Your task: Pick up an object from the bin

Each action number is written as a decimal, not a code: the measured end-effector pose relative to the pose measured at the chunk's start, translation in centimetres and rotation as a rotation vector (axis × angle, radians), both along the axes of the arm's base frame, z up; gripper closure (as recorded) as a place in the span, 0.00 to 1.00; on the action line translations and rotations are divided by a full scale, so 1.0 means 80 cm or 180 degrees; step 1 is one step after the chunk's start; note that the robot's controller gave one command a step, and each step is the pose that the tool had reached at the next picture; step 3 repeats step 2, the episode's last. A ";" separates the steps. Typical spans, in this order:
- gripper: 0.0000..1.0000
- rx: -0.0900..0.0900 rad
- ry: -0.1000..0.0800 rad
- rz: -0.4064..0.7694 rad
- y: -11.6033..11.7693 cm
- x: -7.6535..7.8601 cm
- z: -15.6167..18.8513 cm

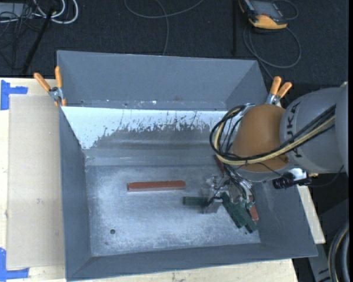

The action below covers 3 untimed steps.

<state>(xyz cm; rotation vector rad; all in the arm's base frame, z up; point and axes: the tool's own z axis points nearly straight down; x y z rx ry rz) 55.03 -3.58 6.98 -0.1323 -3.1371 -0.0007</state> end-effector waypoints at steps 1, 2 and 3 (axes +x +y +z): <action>1.00 -0.0005 -0.0018 0.1116 -0.037 -0.074 0.150; 1.00 -0.0008 -0.0020 0.1745 -0.076 -0.066 0.222; 1.00 -0.0008 -0.0020 0.1745 -0.076 -0.066 0.222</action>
Offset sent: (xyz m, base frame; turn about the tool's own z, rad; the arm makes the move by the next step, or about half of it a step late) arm -0.0600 -0.0290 0.1186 -0.3523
